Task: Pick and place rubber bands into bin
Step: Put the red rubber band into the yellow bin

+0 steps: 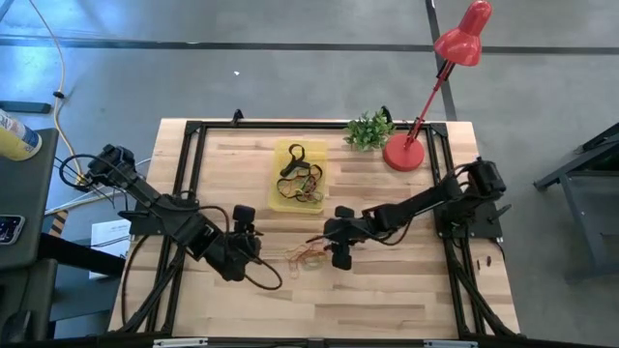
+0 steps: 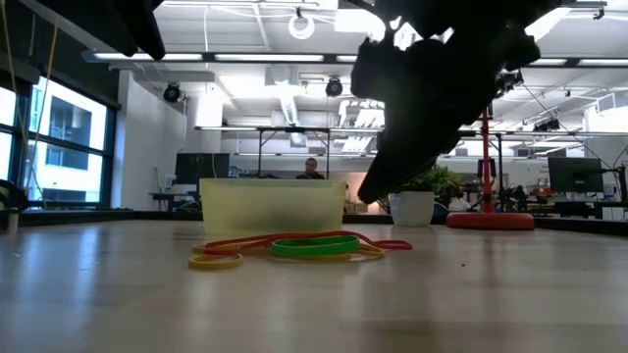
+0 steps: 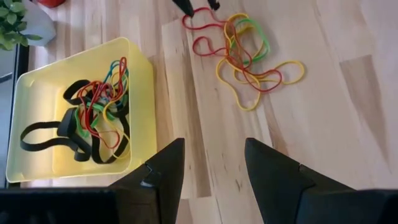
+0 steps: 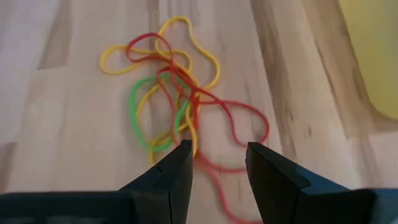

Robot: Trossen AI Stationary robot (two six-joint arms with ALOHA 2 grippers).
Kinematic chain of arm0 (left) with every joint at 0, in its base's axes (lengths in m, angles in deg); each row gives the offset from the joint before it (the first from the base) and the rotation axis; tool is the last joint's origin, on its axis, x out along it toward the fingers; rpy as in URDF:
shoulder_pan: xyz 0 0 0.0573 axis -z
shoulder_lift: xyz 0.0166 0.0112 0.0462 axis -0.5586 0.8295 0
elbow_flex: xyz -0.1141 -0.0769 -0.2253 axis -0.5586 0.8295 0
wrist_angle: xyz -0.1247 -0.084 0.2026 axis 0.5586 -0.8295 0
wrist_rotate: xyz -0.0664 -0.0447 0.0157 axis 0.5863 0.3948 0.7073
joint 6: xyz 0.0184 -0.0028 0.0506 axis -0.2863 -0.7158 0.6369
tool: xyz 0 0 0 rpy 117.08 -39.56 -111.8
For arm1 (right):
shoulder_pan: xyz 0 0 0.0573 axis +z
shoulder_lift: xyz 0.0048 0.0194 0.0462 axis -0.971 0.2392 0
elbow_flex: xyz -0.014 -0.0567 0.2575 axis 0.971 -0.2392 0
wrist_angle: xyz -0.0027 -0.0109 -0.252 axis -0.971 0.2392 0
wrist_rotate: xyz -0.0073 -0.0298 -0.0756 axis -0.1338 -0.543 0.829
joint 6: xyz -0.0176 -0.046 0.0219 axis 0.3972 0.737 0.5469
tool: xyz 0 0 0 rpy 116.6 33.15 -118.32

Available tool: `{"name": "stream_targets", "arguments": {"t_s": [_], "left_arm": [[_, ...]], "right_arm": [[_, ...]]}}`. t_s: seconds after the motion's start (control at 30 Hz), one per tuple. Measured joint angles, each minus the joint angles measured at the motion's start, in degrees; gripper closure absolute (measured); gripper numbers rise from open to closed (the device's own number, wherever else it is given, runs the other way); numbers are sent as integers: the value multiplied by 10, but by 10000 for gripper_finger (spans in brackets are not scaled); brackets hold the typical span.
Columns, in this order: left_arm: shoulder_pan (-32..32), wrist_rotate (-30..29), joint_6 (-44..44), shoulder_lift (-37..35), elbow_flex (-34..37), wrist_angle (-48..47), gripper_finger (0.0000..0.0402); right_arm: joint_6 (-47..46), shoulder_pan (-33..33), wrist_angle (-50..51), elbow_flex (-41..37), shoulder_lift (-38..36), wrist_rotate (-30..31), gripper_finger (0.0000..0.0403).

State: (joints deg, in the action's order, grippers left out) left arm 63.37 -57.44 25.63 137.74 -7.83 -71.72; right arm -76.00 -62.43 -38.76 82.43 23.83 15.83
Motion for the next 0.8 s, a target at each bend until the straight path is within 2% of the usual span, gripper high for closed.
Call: {"name": "stream_targets", "arguments": {"t_s": [0.27, 0.8], "left_arm": [[-1, -3, -10, 0, 0, -1, 245], [-2, -16, -25, 0, 0, -1, 245]], "right_arm": [[113, 2, -43, 0, 30, 22, 263], [196, -11, -69, 16, 32, 11, 263]]}}
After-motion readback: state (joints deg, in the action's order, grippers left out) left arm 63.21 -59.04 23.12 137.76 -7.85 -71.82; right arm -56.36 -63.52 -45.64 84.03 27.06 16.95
